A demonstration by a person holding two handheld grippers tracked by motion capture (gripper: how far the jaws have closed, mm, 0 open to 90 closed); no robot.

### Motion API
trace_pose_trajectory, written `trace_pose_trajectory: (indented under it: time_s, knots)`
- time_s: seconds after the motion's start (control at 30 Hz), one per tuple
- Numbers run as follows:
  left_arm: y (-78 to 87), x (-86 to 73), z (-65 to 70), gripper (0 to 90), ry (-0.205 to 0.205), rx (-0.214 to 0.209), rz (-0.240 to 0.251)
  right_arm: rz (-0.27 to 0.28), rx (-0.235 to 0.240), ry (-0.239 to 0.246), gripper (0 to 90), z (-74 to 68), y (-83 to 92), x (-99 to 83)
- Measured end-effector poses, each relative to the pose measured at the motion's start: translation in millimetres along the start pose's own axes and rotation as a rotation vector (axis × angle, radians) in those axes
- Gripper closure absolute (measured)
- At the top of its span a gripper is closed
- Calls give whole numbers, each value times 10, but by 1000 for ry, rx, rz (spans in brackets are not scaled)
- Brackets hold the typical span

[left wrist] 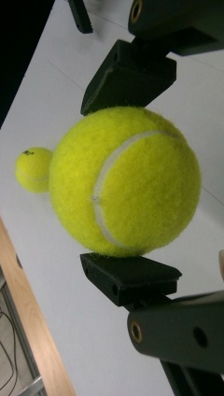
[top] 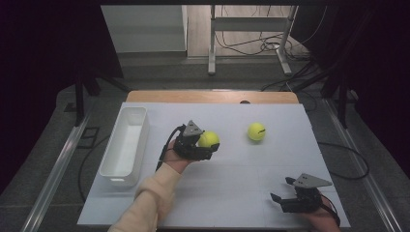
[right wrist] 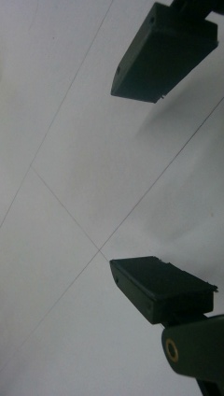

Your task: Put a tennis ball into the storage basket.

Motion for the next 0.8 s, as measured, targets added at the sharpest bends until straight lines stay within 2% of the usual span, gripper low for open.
trace_pose_trajectory:
  time_s: [0.3, 0.53, 0.8]
  knots:
    - [139, 84, -151, 263, 18, 32, 31, 0, -1, 0, 149, 1, 0, 0]
    - [185, 88, -253, 263, 28, 52, 25, 0, -2, -1, 149, 2, 0, -1]
    - [290, 124, -403, 263, 50, 79, 39, 1, -2, -1, 149, 3, 1, 0]
Point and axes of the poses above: each handheld gripper's, and its own axes: y roughly backward along the jaws, x roughly out of its top, z roughly to its right, the point moved 10 cm from there along -y, roughly forward along the jaws, and after that the axes turned 15 degrees about x, right-handed, at the moved point
